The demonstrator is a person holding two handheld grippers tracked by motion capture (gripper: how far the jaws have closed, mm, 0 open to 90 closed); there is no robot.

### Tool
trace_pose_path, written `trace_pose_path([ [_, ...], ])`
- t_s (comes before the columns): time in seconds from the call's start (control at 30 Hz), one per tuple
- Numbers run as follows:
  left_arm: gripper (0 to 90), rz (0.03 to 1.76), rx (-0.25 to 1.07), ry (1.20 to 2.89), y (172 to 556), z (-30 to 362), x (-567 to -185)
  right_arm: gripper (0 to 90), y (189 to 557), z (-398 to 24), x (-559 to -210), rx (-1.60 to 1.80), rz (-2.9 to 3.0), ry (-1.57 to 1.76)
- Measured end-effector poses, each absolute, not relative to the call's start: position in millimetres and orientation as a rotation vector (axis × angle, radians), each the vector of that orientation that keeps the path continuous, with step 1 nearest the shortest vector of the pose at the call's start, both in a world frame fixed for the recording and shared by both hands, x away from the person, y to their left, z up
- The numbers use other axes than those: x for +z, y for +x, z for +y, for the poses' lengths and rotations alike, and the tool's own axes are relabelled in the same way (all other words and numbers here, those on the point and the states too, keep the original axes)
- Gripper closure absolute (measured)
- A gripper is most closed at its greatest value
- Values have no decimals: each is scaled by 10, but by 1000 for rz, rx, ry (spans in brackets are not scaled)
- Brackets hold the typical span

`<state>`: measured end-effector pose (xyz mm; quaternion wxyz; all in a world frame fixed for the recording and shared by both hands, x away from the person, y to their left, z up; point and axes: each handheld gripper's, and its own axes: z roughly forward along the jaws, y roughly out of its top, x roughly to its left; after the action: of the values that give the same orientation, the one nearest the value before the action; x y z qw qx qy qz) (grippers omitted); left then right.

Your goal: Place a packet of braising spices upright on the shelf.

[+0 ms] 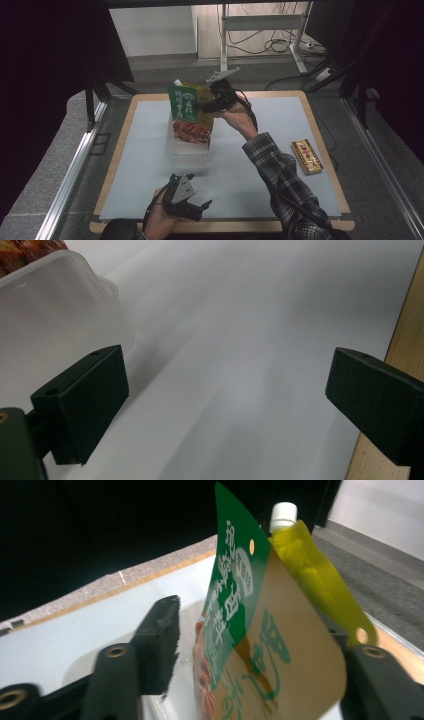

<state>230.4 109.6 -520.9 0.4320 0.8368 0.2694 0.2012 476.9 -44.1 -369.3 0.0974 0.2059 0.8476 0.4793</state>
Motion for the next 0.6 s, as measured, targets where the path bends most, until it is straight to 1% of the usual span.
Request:
trace_pose_path([
  [0.1,32,672,502,2085,2304,1095,-5209,334,4755,-484,-3700,1408,2505,615],
  [0.6,32,671,499,2082,2306,1095,-5210,153,4687,-710,-3745,1385,2476,649],
])
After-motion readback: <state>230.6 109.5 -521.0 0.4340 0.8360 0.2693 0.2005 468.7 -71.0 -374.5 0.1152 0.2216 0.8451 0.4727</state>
